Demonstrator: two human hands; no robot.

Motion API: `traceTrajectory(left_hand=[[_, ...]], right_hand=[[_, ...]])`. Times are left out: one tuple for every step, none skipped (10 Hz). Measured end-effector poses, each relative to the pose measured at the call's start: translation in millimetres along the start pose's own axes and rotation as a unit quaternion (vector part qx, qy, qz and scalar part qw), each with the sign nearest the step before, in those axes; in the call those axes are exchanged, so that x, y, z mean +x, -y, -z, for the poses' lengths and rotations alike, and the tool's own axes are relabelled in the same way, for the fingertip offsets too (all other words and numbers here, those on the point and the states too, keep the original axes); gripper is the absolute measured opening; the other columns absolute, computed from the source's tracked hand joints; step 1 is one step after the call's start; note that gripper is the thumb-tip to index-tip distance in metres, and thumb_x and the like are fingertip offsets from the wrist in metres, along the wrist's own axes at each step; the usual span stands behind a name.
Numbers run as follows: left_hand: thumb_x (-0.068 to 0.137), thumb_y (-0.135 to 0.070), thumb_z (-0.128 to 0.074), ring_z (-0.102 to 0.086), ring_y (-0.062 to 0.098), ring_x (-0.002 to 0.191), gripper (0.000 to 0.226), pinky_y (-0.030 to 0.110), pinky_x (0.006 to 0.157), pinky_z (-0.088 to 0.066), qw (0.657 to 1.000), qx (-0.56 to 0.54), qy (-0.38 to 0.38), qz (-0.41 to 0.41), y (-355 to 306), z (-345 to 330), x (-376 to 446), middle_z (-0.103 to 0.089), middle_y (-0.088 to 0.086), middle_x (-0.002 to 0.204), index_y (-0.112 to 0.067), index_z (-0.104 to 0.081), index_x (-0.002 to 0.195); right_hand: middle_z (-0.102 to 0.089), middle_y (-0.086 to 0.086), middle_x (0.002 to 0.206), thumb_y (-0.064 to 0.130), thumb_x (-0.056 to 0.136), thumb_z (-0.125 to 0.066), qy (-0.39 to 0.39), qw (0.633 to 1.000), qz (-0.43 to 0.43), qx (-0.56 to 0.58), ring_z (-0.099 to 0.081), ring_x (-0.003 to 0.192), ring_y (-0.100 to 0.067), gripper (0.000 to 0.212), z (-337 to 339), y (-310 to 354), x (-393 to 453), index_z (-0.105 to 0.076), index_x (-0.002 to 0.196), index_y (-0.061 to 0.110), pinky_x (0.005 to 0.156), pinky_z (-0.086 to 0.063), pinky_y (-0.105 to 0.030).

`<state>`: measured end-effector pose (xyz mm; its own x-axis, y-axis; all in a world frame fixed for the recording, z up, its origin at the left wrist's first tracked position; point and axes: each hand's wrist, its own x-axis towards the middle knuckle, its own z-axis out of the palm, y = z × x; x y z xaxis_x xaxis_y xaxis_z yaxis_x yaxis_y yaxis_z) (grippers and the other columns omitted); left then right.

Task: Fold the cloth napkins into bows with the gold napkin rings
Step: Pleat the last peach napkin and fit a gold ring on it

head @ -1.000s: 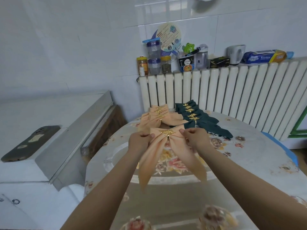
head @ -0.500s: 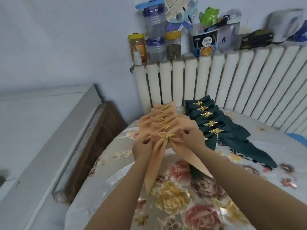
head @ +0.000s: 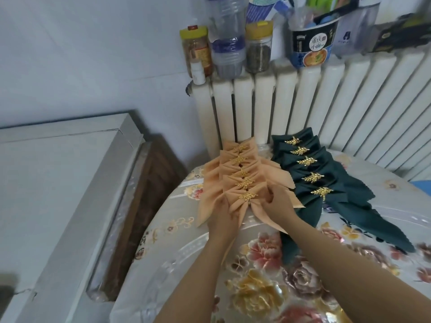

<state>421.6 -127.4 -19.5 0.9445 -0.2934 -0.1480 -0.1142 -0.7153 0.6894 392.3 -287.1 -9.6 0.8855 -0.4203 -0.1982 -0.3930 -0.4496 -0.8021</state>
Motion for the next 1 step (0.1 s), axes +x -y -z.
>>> traceTrajectory(left_hand=[[0.088,-0.046,-0.042,-0.050,0.022,0.116,0.053,0.044,0.094,-0.044,0.998,0.050,0.026,0.041,-9.4,4.7,0.0,-0.048,-0.002,0.133,-0.021,-0.034,0.135]], right_hand=[[-0.044,-0.010,0.134,0.004,0.078,-0.052,0.029,0.999,-0.043,-0.014,-0.042,0.124,-0.029,0.059,0.0,3.8,-3.4,-0.041,0.136,0.011,0.104,-0.037,-0.041]])
